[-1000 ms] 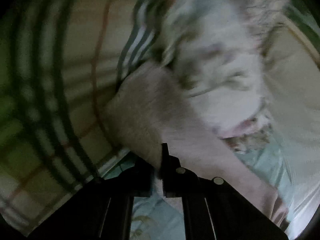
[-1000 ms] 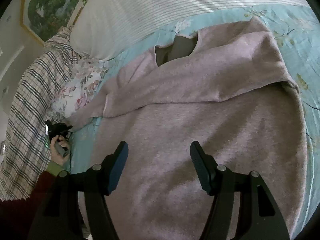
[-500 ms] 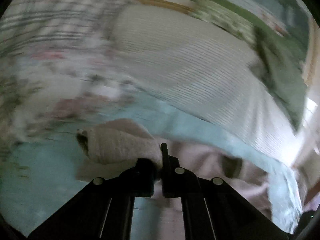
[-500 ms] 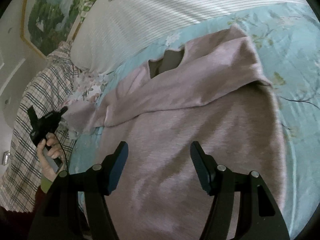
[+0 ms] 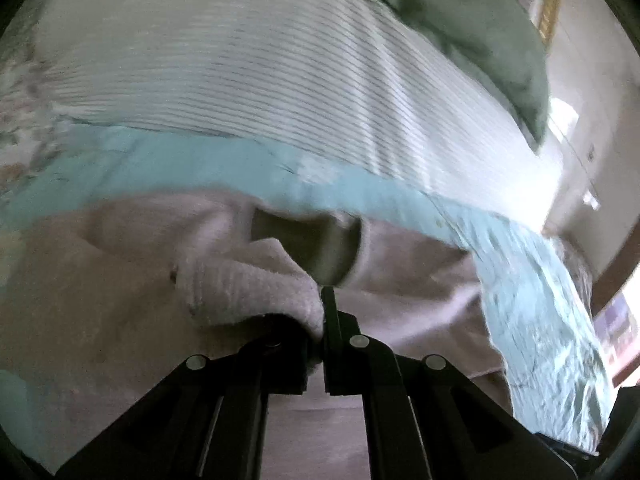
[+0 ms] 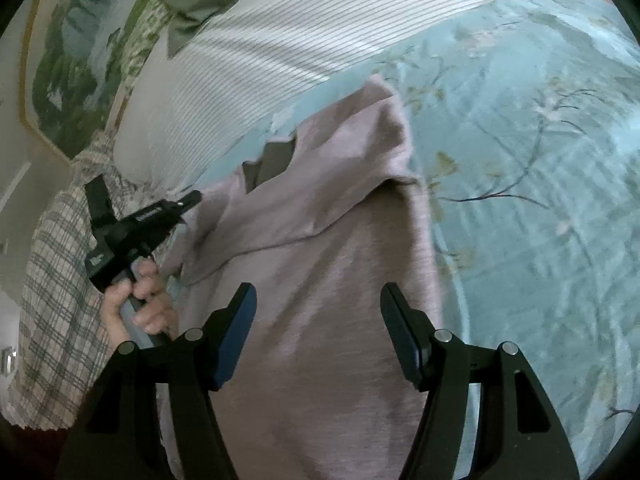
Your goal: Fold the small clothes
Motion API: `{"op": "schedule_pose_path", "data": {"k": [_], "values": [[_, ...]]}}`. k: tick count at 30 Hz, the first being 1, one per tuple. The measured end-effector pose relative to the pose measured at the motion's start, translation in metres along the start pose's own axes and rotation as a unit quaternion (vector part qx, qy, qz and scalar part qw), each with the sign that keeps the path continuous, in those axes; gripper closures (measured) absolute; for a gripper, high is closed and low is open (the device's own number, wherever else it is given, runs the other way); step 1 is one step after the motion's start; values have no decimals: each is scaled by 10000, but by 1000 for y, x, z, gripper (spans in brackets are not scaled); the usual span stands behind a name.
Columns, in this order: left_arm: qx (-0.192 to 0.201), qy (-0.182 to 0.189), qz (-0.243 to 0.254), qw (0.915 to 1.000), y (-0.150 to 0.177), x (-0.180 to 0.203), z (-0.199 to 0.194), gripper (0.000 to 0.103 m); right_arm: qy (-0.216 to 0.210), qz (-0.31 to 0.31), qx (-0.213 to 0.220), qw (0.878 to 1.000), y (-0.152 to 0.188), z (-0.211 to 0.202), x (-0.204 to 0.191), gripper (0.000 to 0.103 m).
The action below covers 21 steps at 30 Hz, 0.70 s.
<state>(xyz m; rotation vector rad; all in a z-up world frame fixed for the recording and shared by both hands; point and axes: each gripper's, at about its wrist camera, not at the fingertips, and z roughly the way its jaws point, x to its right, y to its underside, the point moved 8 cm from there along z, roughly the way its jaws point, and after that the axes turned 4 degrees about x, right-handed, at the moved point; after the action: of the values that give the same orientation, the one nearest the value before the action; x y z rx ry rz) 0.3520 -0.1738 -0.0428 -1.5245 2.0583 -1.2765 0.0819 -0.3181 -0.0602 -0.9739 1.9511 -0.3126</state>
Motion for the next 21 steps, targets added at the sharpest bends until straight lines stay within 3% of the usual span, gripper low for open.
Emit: {"op": "schedule_pose_path", "data": {"k": [3,5,8,10,14,17,21], "values": [[-380,141,347,9986,24,29,31,98,48,106,68,9999,-5,-2,9,38],[-691,138,472,9964,39,36,46,89,91,130,114,9998,-10,-3,12,38],[-925,209,573,9938,58,37,50,70,94,99,119,9998,-14,0,9,38],[-989,215,637,9928,67,34,40,45,76,37,92,9999,-17,4,5,38],[-785,175,603,9949,77,7,-6,39,-16,-234,-31,9997,-20,21,-14,37],[-681,-65,423,9968,86,-32,-40,39,-113,-472,-152,9987,-22,40,-34,37],[-404,-1073,177,9932,86,-105,-72,39,-94,-1047,-306,9940,-23,74,-63,31]]}}
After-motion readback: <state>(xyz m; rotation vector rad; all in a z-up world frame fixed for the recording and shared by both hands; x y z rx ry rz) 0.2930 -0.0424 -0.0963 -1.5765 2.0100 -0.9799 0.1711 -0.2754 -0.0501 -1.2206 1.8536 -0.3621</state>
